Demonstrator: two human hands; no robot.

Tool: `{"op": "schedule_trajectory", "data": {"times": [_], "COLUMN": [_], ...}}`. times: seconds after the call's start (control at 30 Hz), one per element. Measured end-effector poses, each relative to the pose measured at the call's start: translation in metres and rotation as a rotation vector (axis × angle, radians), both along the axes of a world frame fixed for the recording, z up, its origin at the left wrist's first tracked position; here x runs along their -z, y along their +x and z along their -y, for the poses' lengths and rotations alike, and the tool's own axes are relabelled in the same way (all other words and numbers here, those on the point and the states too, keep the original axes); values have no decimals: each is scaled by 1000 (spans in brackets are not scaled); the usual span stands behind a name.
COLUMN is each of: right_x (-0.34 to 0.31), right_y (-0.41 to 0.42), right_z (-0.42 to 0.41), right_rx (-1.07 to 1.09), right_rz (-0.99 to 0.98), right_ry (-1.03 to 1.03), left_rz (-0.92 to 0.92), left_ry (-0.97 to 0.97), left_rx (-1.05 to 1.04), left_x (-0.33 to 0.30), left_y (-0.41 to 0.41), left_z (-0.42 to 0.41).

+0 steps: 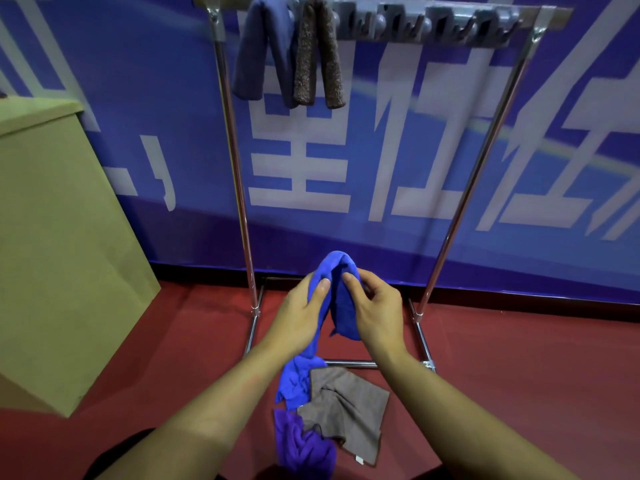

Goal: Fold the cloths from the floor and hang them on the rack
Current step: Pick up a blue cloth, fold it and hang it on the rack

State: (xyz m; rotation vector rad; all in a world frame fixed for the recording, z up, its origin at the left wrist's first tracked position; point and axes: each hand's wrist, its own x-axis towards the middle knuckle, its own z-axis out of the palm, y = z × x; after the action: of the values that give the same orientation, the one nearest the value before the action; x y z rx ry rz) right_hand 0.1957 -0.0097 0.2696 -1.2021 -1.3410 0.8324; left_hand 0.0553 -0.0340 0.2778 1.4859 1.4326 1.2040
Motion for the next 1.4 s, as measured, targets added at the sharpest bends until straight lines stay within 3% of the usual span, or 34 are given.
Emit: {"op": "schedule_trajectory", "data": {"times": [0.17, 0.47, 0.93, 1.1, 1.4], "right_x": [-41, -176, -316, -326, -271], "right_y": [10, 42, 31, 19, 8], "right_z": [-10, -55, -169, -208, -233], "right_rx": [105, 225, 307, 306, 244], "right_rz": [58, 316, 331, 344, 458], "right_ry": [86, 400, 648, 669, 472], "left_rz": [-163, -376, -386, -430, -490], "left_ry": [115, 253, 526, 564, 407], "left_rx": [-66, -207, -470, -519, -464], "left_x": [-44, -164, -305, -317, -270], "left_y": [8, 34, 39, 36, 30], "left_z": [-12, -55, -172, -211, -238]}}
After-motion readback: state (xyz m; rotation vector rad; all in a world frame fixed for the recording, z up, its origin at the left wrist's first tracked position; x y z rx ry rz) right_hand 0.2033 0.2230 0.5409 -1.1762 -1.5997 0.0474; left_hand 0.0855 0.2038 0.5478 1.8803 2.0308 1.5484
